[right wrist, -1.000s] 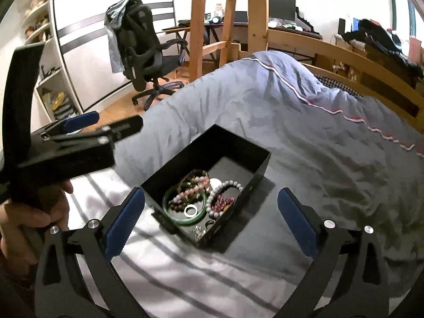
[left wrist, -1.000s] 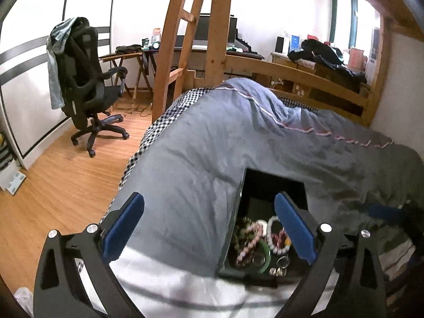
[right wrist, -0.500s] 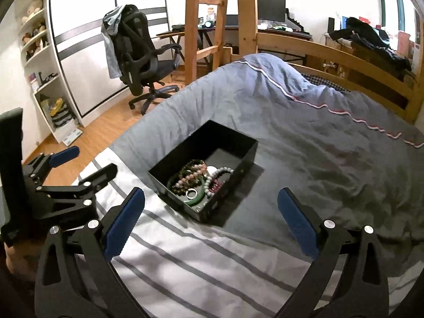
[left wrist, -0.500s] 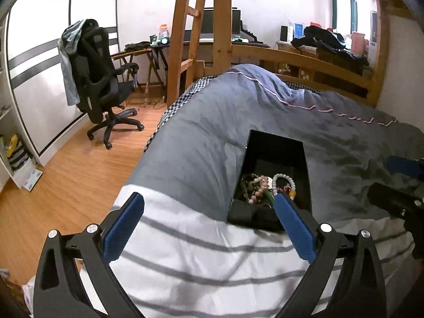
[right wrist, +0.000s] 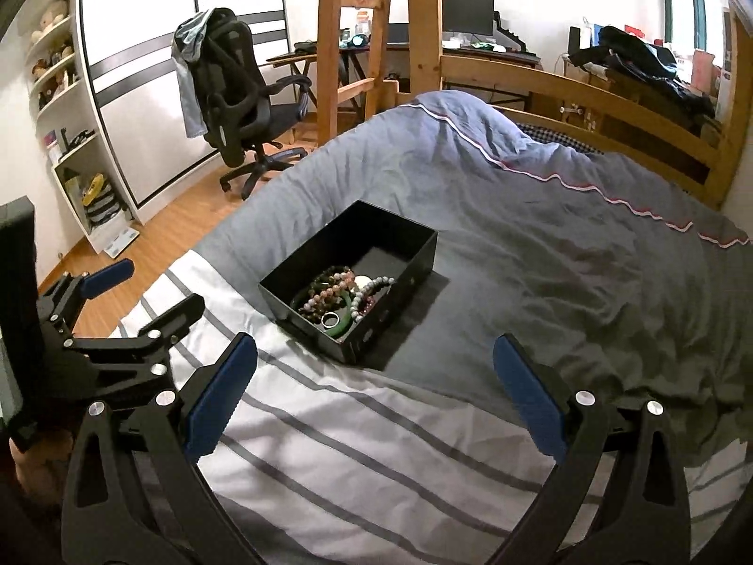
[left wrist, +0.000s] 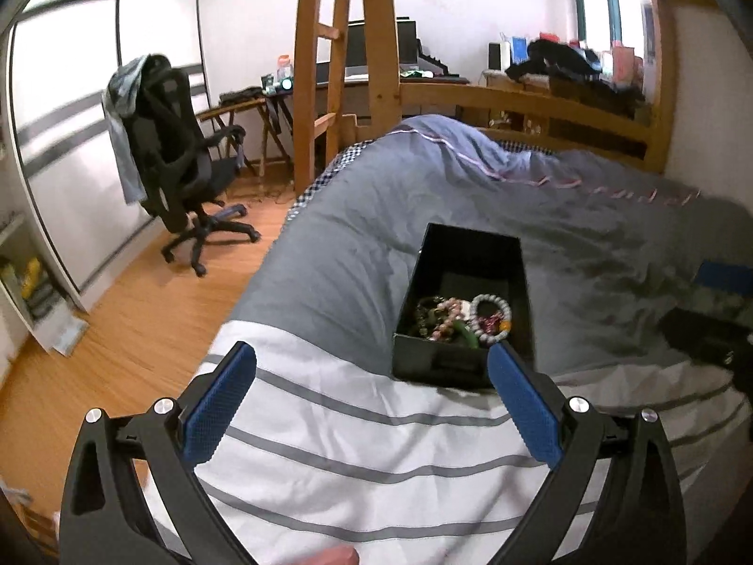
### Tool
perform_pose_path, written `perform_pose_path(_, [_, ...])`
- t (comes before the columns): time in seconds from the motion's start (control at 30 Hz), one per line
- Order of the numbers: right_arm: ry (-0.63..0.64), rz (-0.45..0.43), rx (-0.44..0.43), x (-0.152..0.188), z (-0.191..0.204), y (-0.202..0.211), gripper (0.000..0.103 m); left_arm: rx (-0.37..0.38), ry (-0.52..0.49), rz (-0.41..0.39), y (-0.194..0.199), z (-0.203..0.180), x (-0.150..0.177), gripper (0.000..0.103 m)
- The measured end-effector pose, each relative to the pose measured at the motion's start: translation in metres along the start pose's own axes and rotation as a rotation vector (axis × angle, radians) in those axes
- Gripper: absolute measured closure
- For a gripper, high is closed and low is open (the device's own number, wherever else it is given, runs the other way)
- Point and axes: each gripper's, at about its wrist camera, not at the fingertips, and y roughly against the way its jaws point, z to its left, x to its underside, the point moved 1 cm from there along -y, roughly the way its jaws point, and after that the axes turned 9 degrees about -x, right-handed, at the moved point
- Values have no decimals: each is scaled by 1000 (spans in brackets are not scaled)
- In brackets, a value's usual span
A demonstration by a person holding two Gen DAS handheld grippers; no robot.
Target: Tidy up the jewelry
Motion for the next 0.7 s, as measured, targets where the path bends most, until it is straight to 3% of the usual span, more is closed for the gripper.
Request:
perform_pose_path(0.2, [11, 4, 0, 0, -2, 1, 4, -7, -54, -25, 4, -9, 1, 6])
perform_pose_path(0.7, [6, 14, -15, 5, -4, -4, 4, 23, -44, -41, 7, -9, 0, 6])
